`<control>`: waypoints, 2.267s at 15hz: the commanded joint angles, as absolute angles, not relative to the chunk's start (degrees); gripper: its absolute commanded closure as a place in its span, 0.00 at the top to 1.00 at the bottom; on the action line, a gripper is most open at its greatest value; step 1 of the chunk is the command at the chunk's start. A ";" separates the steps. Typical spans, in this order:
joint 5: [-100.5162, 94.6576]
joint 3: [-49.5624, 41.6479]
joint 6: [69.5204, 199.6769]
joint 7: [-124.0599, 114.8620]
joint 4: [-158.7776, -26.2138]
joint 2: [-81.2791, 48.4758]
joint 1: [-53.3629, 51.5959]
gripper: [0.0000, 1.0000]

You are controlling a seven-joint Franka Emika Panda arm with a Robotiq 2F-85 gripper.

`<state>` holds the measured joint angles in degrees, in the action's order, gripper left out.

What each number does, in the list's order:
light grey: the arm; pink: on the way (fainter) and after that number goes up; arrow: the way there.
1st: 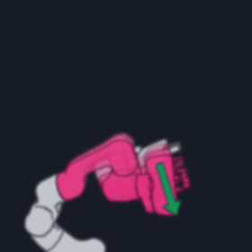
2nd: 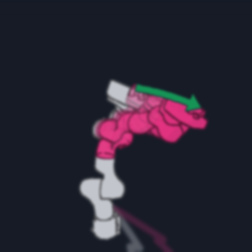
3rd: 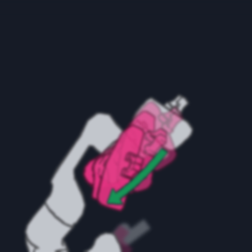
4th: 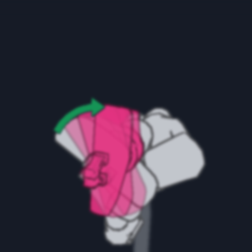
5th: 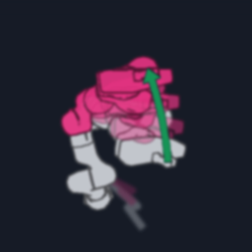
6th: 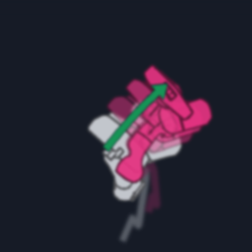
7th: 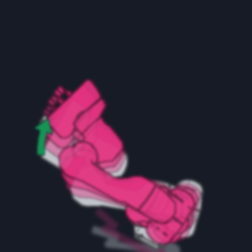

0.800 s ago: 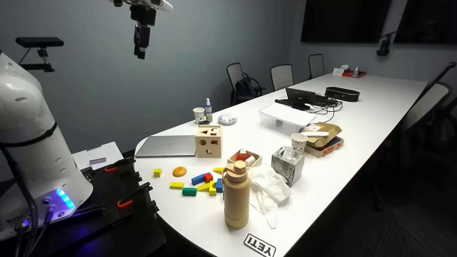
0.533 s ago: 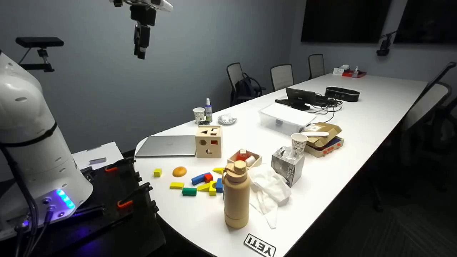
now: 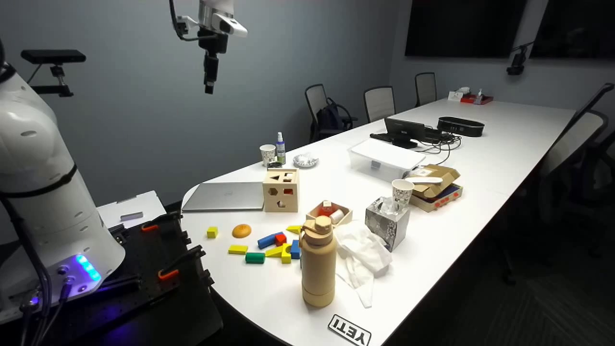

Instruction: Open the door of the box

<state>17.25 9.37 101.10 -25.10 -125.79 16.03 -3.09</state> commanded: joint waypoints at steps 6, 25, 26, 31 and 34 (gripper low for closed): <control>18.13 12.02 125.00 -44.15 -123.31 -4.93 -7.93 1.00; 13.32 1.75 143.53 -50.59 -108.91 -36.00 -12.82 1.00; 13.50 1.38 143.87 -50.45 -107.78 -37.20 -12.86 1.00; 13.21 -0.42 143.39 -51.22 -101.80 -42.21 -13.18 1.00; 12.78 -1.04 142.47 -51.26 -98.19 -45.04 -13.41 1.00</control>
